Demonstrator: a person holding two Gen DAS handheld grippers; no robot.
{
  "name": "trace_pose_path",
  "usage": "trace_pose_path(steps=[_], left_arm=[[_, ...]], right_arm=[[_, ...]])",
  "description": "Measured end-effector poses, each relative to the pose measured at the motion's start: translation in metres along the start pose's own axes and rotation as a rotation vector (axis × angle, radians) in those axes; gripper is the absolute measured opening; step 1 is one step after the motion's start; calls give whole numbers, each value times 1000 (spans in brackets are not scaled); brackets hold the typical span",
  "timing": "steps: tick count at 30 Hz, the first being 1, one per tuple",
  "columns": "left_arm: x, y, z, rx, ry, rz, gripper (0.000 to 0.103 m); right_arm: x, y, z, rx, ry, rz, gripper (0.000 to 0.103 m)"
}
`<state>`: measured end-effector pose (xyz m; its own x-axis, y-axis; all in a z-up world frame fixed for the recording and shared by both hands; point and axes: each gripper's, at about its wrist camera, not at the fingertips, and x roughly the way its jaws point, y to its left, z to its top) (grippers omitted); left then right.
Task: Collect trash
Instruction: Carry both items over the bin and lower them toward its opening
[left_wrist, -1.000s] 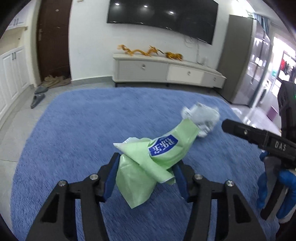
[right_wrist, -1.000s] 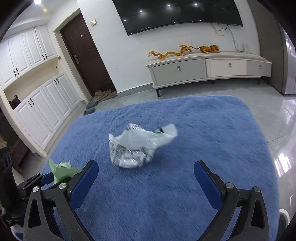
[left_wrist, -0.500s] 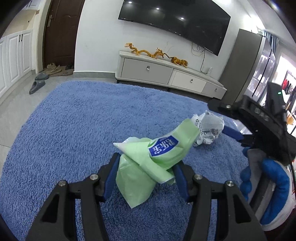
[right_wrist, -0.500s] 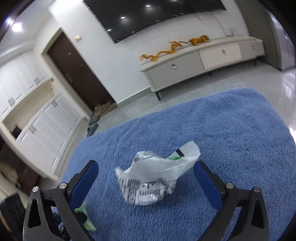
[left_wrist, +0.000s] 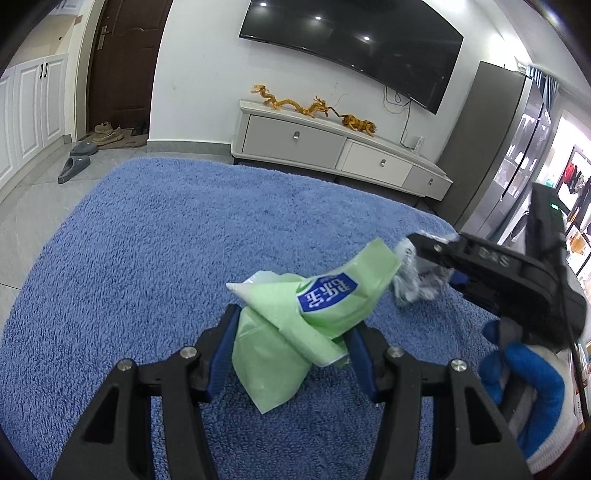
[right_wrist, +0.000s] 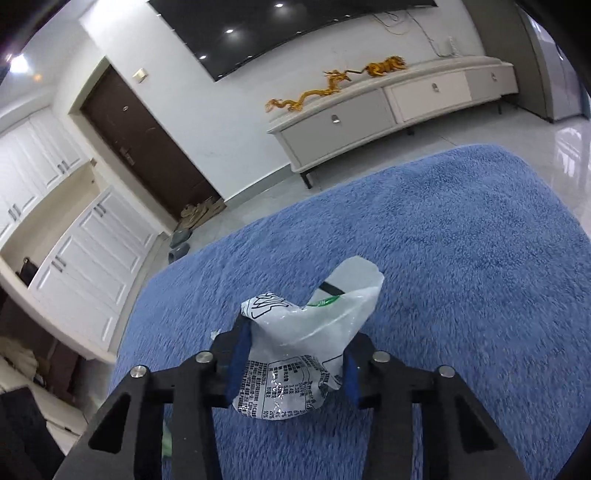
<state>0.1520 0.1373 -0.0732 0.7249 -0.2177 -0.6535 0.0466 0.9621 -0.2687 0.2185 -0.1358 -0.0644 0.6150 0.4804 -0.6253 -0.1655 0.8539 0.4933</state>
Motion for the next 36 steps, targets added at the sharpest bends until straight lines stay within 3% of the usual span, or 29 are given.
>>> trace_pose_path(steps=[8, 15, 21, 27, 31, 36], left_arm=[[-15, -12, -5, 32, -25, 16, 52], [-50, -57, -11, 122, -41, -58, 52], [-57, -138, -21, 257, -18, -167, 52], [-39, -247, -43, 385, 82, -319, 52], [-14, -317, -60, 433, 169, -392, 52], [20, -382, -77, 474, 260, -434, 52]], right_arm=[[-70, 9, -24, -117, -33, 3, 37], [-138, -12, -53, -154, -68, -71, 37], [-209, -70, -75, -89, -138, -221, 37], [-278, -155, -97, 19, -184, -407, 37], [-291, -201, -110, 78, -159, -492, 39], [-287, -255, -126, 149, -105, -528, 40]])
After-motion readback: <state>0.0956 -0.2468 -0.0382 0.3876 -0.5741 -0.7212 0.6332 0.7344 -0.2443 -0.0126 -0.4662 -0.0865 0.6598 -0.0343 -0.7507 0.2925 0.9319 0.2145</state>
